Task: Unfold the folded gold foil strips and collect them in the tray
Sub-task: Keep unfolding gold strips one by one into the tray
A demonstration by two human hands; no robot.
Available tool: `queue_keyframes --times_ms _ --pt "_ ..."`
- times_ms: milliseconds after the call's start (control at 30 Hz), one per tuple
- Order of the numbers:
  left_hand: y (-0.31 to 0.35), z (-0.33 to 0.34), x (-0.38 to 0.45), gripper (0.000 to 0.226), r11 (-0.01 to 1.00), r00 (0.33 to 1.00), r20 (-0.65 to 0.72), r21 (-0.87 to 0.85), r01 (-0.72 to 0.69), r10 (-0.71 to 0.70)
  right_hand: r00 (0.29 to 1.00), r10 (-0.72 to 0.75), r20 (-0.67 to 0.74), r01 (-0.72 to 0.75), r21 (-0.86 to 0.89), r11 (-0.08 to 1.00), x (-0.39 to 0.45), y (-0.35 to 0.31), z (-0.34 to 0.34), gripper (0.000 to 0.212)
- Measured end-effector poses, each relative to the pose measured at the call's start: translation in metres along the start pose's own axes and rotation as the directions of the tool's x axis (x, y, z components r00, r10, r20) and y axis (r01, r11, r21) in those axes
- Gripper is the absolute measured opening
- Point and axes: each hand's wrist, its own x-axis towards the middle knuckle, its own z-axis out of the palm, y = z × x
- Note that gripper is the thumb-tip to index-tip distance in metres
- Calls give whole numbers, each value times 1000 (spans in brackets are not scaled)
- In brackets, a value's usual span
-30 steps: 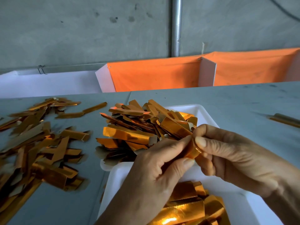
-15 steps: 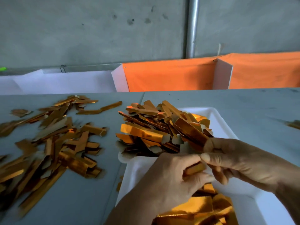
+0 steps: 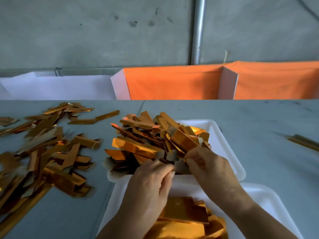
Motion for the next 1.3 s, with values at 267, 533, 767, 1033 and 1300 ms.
queue_keyframes --times_ms 267,533,767,1033,1300 --pt "-7 -6 -2 20 995 994 -61 10 97 -96 962 -251 105 254 -20 967 45 -45 23 12" --pt "-11 3 -1 22 986 992 16 -103 129 -128 930 -192 314 226 -74 971 79 -65 66 27" --pt "-11 5 1 24 989 995 4 -109 98 -98 919 -117 377 218 -239 946 98 -55 86 34" --pt "-11 4 0 22 992 997 -1 -103 77 -77 935 -144 324 219 -206 954 96 -45 89 21" --pt "-9 2 1 19 996 998 19 -67 58 -57 967 -232 -102 231 -28 973 89 -42 80 6"
